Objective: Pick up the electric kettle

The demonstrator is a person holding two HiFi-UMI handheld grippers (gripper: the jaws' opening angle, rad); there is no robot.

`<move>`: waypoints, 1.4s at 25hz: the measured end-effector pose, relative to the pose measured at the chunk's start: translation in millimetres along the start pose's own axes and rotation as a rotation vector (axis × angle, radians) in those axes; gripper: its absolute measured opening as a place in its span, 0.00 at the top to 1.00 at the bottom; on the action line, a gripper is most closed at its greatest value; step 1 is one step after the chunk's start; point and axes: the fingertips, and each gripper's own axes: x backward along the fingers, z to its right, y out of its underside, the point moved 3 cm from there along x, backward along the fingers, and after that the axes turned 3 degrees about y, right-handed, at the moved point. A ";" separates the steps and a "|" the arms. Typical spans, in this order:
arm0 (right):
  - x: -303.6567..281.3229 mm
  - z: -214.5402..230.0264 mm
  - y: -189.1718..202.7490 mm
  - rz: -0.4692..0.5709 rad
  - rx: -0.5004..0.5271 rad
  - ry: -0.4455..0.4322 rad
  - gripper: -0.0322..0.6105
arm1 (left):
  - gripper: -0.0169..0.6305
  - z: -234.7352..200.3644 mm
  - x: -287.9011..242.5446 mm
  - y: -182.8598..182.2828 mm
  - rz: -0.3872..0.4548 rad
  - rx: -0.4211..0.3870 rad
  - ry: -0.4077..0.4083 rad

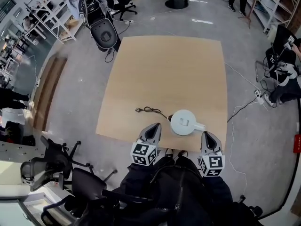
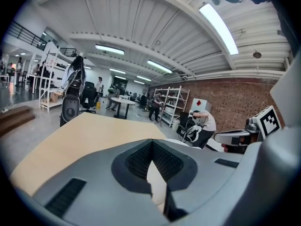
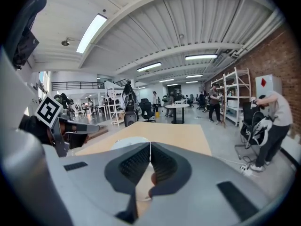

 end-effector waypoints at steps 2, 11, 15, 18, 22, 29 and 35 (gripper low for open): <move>-2.9 3.0 1.7 -0.010 -0.008 -0.011 0.94 | 0.98 0.3 -2.6 1.8 -0.003 0.005 -0.002; -14.3 13.6 16.6 -0.048 0.002 -0.013 0.87 | 0.98 -1.1 -9.1 12.1 -0.036 0.010 -0.018; -21.8 18.8 35.6 -0.090 0.002 -0.007 0.78 | 0.98 -1.2 -10.6 17.5 -0.050 0.013 -0.022; -29.0 21.4 49.7 -0.122 0.007 -0.007 0.71 | 0.98 -2.4 -11.0 19.5 -0.059 0.014 -0.024; -37.0 21.3 65.5 -0.158 0.017 -0.019 0.63 | 0.98 -5.9 -10.7 21.9 -0.070 0.017 -0.031; -57.1 24.5 92.3 -0.265 0.074 0.019 0.61 | 0.98 -11.4 -9.0 26.4 -0.086 0.021 -0.041; -75.8 29.7 102.9 -0.299 0.120 0.111 0.61 | 0.98 -14.8 -6.2 29.5 -0.092 0.025 -0.048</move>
